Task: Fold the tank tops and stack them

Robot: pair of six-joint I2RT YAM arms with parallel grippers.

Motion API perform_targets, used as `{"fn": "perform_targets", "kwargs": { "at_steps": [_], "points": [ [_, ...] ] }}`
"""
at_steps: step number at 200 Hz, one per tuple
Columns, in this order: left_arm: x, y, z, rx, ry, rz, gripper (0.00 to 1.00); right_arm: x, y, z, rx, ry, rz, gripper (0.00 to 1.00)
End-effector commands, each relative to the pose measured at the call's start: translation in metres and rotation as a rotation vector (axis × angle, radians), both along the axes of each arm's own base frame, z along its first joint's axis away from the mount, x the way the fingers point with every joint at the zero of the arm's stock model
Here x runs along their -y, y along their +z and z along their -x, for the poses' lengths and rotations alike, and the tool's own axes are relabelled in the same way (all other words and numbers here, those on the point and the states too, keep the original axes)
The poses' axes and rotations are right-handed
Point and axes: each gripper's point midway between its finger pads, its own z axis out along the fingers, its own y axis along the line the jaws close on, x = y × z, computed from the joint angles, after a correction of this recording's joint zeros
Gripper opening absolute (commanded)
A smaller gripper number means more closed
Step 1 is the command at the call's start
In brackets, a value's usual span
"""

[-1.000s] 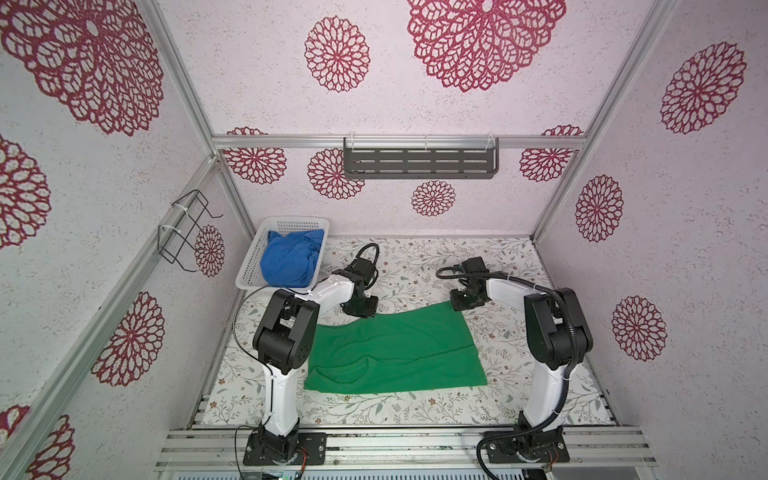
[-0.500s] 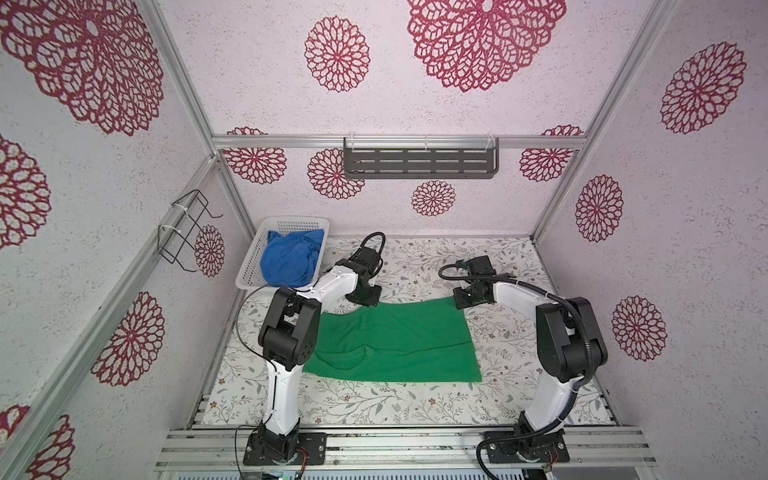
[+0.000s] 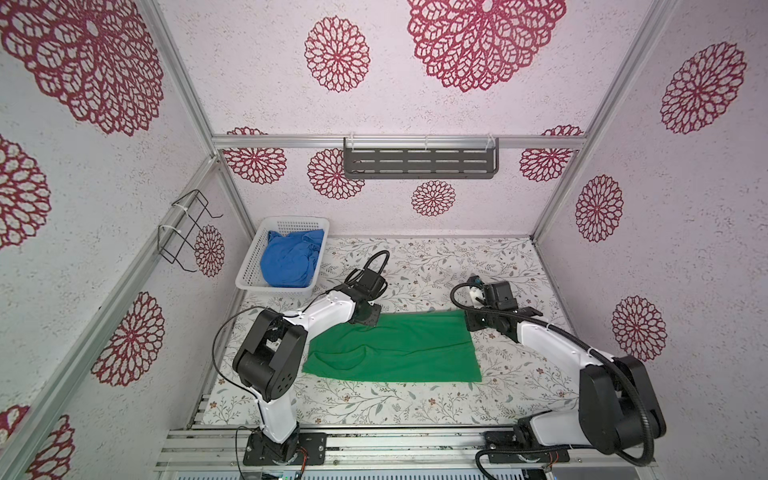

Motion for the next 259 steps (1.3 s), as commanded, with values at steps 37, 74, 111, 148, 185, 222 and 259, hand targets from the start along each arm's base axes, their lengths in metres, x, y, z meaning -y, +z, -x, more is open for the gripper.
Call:
{"fn": "perform_targets", "kwargs": {
  "at_steps": [37,74,111,148,185,222,259],
  "points": [
    [-0.009,0.026,0.022,0.163,0.081,-0.01,0.0,-0.004,0.003,0.038,0.035,-0.069,-0.011,0.0],
    [-0.015,0.028,0.051,0.205,0.103,0.006,0.0,0.011,0.006,0.055,0.009,-0.209,-0.04,0.0],
    [-0.019,0.017,0.076,0.176,0.153,0.058,0.0,0.018,0.002,0.076,-0.041,-0.299,-0.105,0.0],
    [-0.021,0.0,0.1,0.146,0.195,0.074,0.0,0.022,-0.009,0.103,-0.098,-0.359,-0.177,0.0],
    [-0.033,0.018,0.117,0.164,0.243,0.059,0.33,0.026,-0.007,0.124,-0.116,-0.394,-0.25,0.33],
    [-0.018,0.064,0.125,0.169,0.193,0.215,0.59,0.027,0.029,0.119,-0.064,-0.399,-0.276,0.49],
    [0.007,0.065,0.113,0.137,0.178,0.264,0.52,0.006,0.02,0.104,-0.168,-0.395,-0.253,0.42]
  ]
}}
